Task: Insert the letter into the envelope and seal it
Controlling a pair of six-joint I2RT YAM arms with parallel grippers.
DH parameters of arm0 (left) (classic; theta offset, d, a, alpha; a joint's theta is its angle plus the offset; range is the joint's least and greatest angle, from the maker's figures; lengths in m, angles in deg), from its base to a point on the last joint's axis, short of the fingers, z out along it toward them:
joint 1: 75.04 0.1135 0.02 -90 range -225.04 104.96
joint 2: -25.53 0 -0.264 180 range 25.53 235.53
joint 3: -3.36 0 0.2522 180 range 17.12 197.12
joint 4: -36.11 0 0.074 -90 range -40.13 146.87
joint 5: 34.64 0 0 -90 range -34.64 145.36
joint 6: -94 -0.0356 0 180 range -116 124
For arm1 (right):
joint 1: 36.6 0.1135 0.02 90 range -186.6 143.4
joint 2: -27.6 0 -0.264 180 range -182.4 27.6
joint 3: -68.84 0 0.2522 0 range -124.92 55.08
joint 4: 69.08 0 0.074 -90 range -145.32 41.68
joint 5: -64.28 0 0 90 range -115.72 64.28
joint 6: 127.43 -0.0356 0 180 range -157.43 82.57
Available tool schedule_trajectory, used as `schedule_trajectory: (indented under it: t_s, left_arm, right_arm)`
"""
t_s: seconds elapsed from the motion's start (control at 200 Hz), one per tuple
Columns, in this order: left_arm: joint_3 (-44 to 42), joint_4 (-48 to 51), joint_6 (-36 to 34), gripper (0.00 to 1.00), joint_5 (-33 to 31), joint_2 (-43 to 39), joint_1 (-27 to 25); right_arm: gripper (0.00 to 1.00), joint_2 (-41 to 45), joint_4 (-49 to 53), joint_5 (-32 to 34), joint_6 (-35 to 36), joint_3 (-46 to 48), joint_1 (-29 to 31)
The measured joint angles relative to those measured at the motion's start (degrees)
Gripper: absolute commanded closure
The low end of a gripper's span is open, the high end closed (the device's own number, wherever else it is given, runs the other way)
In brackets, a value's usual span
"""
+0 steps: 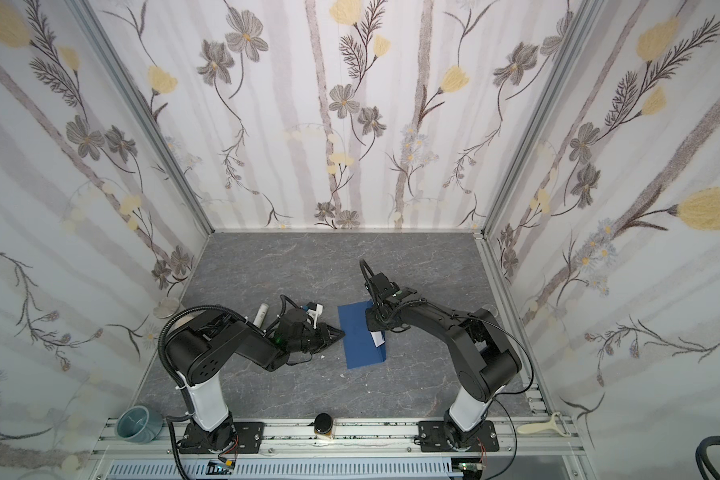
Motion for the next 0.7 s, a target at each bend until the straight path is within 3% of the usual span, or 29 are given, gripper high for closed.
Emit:
schedule_trajectory:
  t_s: [0.085,0.7]
  left_arm:
    - [0.0,0.0,0.0,0.79,0.0,0.0,0.0]
    - [0.0,-0.6,0.0,0.80,0.2,0.5,-0.3]
  right_arm:
    - [1.00,0.1,0.1,0.4,0.0,0.0,0.0]
    - [1.00,-2.4,-0.9,0.5,0.1,0.8,0.0]
